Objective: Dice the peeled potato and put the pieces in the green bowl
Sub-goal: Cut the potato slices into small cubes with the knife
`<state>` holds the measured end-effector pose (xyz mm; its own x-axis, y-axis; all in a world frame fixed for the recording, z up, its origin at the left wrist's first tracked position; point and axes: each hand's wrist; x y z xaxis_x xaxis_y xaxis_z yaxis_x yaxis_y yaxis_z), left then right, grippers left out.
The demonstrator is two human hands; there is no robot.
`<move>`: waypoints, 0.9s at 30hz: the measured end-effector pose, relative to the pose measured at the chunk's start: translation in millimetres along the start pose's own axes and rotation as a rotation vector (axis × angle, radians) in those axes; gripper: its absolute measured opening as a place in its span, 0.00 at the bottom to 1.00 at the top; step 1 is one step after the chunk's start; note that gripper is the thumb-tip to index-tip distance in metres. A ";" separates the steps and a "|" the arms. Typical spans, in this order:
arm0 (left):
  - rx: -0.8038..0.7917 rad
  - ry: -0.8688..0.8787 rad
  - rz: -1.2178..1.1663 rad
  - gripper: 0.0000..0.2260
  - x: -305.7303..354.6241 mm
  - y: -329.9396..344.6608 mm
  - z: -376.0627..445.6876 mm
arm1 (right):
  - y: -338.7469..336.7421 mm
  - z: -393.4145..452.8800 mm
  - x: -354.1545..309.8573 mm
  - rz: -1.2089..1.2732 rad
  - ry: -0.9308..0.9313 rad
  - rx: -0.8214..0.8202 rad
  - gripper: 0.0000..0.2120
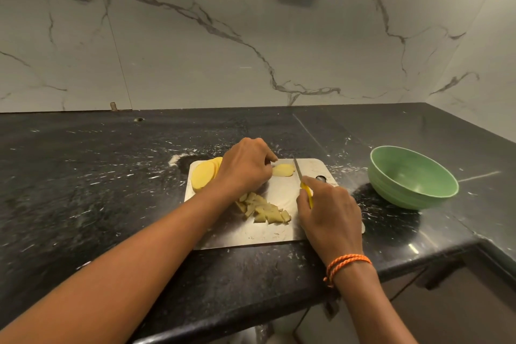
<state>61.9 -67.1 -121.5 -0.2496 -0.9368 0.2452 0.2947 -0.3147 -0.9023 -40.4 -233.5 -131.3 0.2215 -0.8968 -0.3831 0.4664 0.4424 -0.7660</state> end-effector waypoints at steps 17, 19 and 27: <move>0.082 -0.011 0.141 0.14 16.4 5.6 -6.4 | 9.8 9.4 6.6 0.044 -0.060 -0.080 0.12; 0.081 -0.018 0.148 0.14 17.9 5.4 -6.5 | 6.0 5.7 6.3 0.061 -0.062 -0.088 0.13; 0.119 -0.016 0.182 0.13 13.2 4.6 -7.4 | -23.3 -39.4 11.9 0.167 -0.058 -0.033 0.15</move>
<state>53.2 -79.9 -125.0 -0.1674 -0.9819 0.0885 0.4409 -0.1549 -0.8841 -82.3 -254.1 -138.3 0.3429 -0.8093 -0.4770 0.3906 0.5846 -0.7111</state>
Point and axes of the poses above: each hand's wrist, its own z-axis towards the middle knuckle, its own y-axis out of the palm, x = y × z, and after that the axes turned 10 degrees about z, right-handed
